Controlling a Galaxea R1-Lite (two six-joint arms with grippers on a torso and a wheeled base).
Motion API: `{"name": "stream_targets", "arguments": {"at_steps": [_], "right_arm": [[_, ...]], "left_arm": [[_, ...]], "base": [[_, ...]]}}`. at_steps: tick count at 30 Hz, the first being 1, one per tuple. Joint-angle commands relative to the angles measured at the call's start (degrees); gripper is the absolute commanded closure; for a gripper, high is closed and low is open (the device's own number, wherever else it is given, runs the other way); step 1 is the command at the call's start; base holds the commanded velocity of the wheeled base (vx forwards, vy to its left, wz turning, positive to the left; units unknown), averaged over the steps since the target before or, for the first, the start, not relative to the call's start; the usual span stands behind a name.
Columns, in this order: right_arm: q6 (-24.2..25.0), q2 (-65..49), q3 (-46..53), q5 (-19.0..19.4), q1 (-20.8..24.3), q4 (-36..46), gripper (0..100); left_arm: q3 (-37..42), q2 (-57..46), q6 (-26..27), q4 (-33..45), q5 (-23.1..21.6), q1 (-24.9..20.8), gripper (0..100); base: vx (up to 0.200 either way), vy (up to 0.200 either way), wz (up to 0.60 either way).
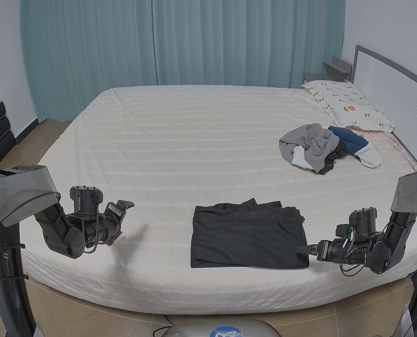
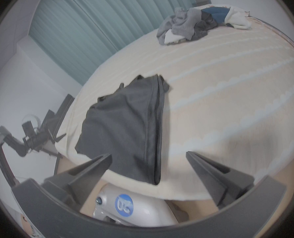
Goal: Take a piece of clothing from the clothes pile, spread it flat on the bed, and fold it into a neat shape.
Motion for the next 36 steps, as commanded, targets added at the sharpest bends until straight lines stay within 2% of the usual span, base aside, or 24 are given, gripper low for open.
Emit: {"name": "stream_targets", "arguments": {"at_steps": [1, 4, 6, 10, 20, 30, 31, 36], "right_arm": [[8.71, 2.03, -6.94, -0.15, -1.37, -1.41, 0], [17.77, 4.66, -13.88, -0.50, -1.02, -1.14, 0], [20.49, 6.42, -16.87, -0.50, -1.02, -0.70, 0], [21.37, 10.03, -21.35, -0.50, -1.37, -1.14, 0], [21.90, 13.54, -25.22, -0.32, -1.11, -1.50, 0], [24.45, 16.00, -27.15, -0.50, -0.58, -4.40, 0], [24.36, 16.27, -27.15, -0.50, -0.58, -4.66, 100], [24.27, 17.50, -30.84, -1.73, -0.41, -3.78, 100]], "left_arm": [[-0.03, 0.01, -0.05, -0.07, 0.04, 0.09, 0], [-0.03, -0.08, -0.31, -0.42, -0.04, 0.18, 0], [0.06, -0.08, -0.31, -0.51, -0.04, 0.09, 0], [0.06, 0.01, -0.14, -0.51, -0.04, 0.09, 0], [0.06, 0.27, 0.04, -0.59, 0.13, 0.00, 0], [-0.56, 1.06, 0.04, -0.59, 2.42, -0.44, 0], [-0.56, 1.06, 0.04, -0.59, 2.42, -0.44, 0], [-0.56, 1.06, 0.04, -0.59, 2.42, -0.44, 0]], "base": [[0.000, 0.000, 0.00], [0.000, 0.000, 0.00], [0.100, 0.000, 0.00], [0.200, 0.000, 0.00], [0.000, 0.000, 0.00], [0.000, 0.000, 0.00], [0.000, 0.000, 0.00], [0.000, 0.000, 0.00]]}}
